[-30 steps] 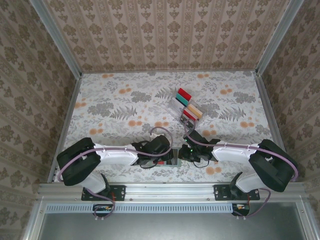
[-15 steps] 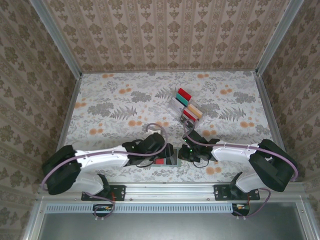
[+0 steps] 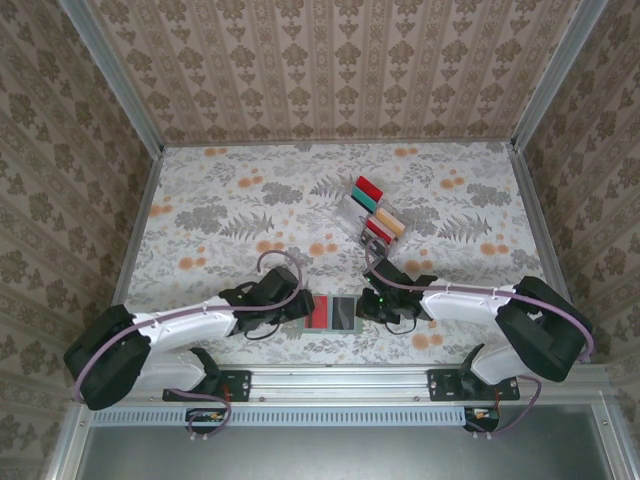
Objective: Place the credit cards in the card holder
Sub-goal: Insert the credit card into the card slot, then close the card holder at the bottom-center of the table.
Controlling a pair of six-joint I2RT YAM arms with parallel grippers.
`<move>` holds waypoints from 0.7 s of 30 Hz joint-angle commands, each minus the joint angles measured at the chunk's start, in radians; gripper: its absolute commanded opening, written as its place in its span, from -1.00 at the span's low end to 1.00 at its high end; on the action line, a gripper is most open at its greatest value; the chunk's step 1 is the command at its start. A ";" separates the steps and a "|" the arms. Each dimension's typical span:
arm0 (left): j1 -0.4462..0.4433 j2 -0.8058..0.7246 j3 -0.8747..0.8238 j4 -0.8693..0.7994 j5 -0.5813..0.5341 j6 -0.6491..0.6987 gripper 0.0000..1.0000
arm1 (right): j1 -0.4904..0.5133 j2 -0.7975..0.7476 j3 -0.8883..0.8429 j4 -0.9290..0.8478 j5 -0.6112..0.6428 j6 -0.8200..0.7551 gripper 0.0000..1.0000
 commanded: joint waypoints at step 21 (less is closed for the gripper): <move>0.013 0.072 -0.016 0.157 0.136 -0.012 0.19 | 0.002 0.063 -0.010 -0.087 0.065 0.004 -0.65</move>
